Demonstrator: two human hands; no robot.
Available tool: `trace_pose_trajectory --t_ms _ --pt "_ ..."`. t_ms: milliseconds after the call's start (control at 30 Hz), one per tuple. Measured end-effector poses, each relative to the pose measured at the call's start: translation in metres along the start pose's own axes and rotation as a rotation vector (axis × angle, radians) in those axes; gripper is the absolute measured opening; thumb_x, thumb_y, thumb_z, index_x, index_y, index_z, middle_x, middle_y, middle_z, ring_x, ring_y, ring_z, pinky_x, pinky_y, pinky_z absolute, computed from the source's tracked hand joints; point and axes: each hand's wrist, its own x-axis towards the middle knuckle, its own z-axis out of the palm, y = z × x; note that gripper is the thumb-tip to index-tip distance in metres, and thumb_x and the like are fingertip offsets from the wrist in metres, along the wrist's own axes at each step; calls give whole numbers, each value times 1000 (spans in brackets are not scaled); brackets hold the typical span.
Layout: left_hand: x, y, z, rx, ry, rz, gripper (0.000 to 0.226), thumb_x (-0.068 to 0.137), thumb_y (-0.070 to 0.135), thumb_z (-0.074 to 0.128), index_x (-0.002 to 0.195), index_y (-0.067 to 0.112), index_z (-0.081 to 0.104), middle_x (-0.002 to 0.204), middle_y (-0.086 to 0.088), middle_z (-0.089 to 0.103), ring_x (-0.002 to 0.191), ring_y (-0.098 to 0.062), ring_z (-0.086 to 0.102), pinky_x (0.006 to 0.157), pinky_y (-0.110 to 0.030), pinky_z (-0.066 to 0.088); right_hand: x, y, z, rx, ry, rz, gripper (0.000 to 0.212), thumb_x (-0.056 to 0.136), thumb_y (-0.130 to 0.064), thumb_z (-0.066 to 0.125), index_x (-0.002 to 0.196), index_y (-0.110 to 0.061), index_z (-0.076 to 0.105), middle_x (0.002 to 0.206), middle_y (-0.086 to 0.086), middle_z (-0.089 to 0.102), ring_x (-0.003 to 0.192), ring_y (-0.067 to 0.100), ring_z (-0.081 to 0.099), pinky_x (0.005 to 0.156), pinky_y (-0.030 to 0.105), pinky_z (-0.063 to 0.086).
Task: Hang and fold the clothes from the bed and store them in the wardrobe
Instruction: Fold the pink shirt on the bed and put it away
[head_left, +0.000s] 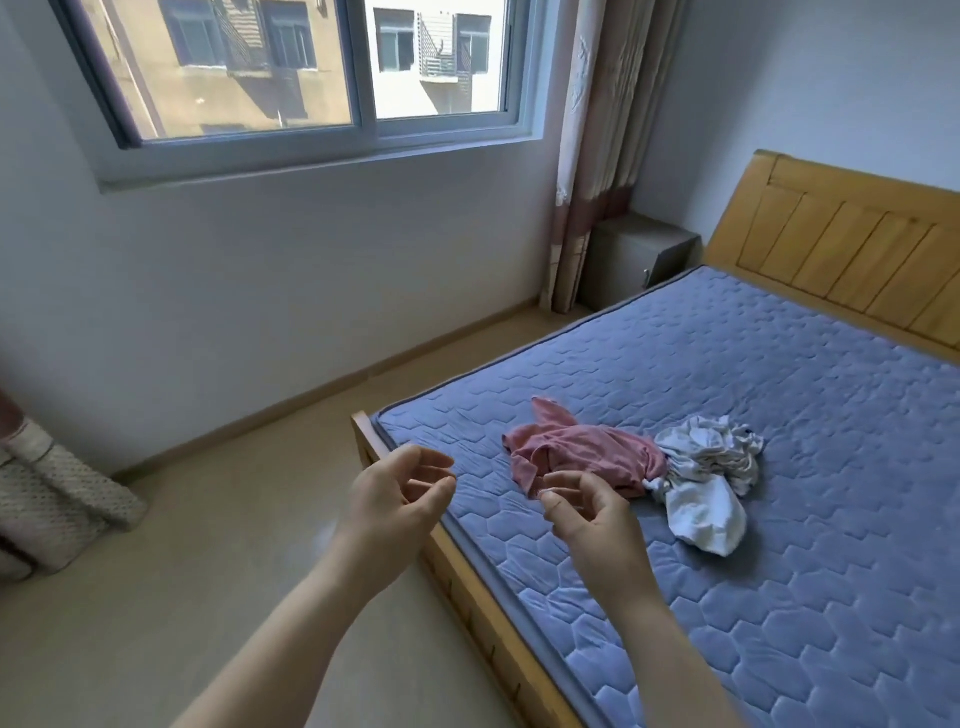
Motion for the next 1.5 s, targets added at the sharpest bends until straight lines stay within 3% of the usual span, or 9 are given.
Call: trace_pose_trajectory --t_ms 200,467,767,867,1067,1200,1400,1500 --pt "84 -31 1 -21 -109 -12 12 86 15 70 90 26 69 86 5 73 74 -10 66 68 -24 54 60 14 20 -35 91 80 8 93 -18 63 98 -22 66 96 -3 69 90 15 64 80 30 54" --pt "221 -65 -20 13 -281 14 10 86 19 69 91 28 68 83 8 73 72 -3 66 64 -17 51 149 7 73 -103 259 138 8 91 -18 65 94 -25 66 89 -9 69 77 -7 60 65 7 45" --pt "340 -93 -2 75 -478 19 10 86 22 68 92 29 68 84 10 72 73 1 65 61 -13 47 226 14 95 -145 427 249 9 89 -17 66 91 -25 67 86 -6 70 78 -1 62 68 11 47" --pt "373 -101 19 111 -544 17 10 86 23 68 93 30 67 83 9 72 73 2 64 56 -10 45 255 25 88 -122 480 288 9 90 -16 66 92 -24 67 84 -5 69 79 7 63 72 19 50" --pt "443 -113 68 178 -600 15 10 86 22 68 93 29 67 82 6 71 70 -2 64 63 -22 49 324 59 63 -83 518 363 8 89 -13 65 93 -19 68 82 -3 67 76 9 61 69 18 48" --pt "473 -123 98 259 -656 19 9 86 24 67 91 31 66 78 8 69 68 2 63 57 -12 42 357 80 47 -60 531 439 8 89 -12 64 93 -18 67 85 3 68 82 16 64 77 32 51" --pt "516 -140 127 330 -764 -6 10 87 20 66 92 29 66 83 10 70 67 7 60 52 -7 40 391 105 41 -109 539 546 10 90 -13 63 91 -23 66 87 4 68 83 19 65 79 33 52" --pt "542 -153 142 343 -807 -11 10 87 21 65 89 30 65 81 13 68 65 8 59 51 -7 40 403 120 48 -132 567 587 14 90 -16 63 88 -30 64 88 -2 68 79 11 64 69 17 48"
